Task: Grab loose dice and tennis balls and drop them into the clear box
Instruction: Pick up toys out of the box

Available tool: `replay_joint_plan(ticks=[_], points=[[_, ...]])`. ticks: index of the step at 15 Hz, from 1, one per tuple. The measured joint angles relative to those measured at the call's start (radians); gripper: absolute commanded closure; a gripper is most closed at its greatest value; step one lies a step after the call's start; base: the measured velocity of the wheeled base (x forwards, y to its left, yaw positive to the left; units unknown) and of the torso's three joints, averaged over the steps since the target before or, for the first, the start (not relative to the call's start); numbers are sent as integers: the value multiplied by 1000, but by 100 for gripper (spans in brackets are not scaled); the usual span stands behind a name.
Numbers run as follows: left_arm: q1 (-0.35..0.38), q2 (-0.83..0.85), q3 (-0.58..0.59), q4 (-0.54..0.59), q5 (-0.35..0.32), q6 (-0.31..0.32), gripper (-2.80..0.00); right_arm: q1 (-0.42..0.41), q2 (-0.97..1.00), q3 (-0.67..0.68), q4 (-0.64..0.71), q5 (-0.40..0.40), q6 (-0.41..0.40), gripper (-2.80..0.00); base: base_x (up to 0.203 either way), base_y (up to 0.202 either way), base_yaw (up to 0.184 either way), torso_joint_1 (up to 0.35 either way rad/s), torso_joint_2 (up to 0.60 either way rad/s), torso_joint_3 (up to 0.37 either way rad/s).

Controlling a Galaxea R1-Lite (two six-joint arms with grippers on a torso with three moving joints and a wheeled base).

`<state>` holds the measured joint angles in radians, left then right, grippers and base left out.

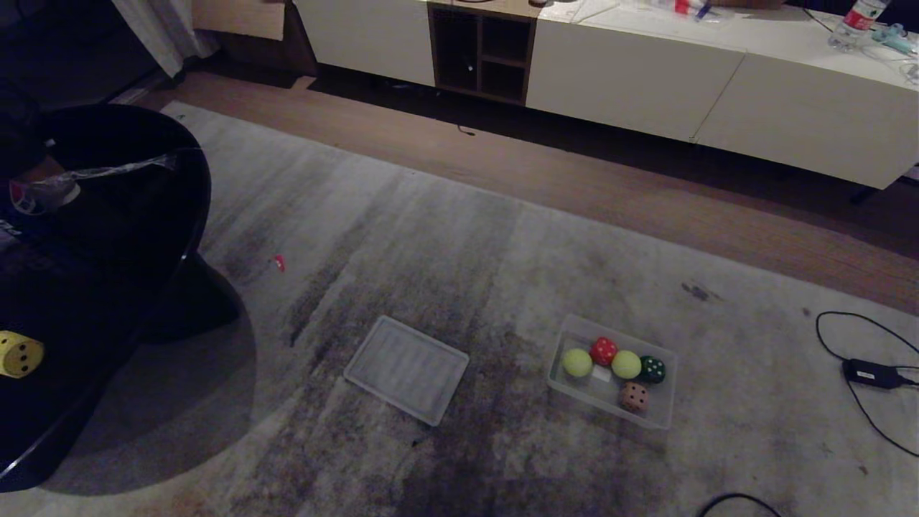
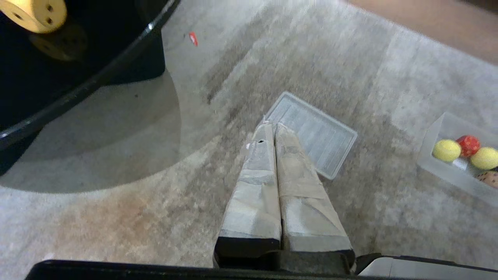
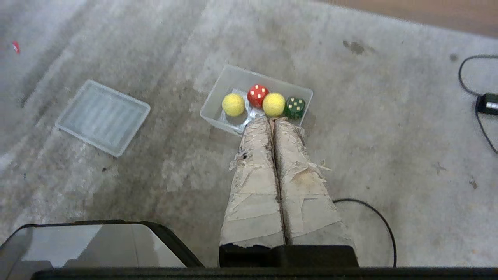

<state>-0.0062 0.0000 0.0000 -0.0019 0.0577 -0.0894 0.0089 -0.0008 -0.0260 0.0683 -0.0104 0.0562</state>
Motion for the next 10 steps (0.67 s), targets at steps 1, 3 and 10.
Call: replay_joint_plan(ticks=[1, 3, 10], points=[[0, 0, 0, 0, 0, 1, 0, 0, 0, 0, 0, 0, 2, 0, 0, 0, 0, 3, 6, 203], [0, 0, 0, 0, 0, 3, 0, 0, 0, 0, 0, -1, 6, 0, 0, 0, 0, 2, 5, 202], [0, 0, 0, -2, 7, -23, 0, 0, 0, -1, 2, -2, 6, 0, 0, 0, 0, 2, 4, 203]])
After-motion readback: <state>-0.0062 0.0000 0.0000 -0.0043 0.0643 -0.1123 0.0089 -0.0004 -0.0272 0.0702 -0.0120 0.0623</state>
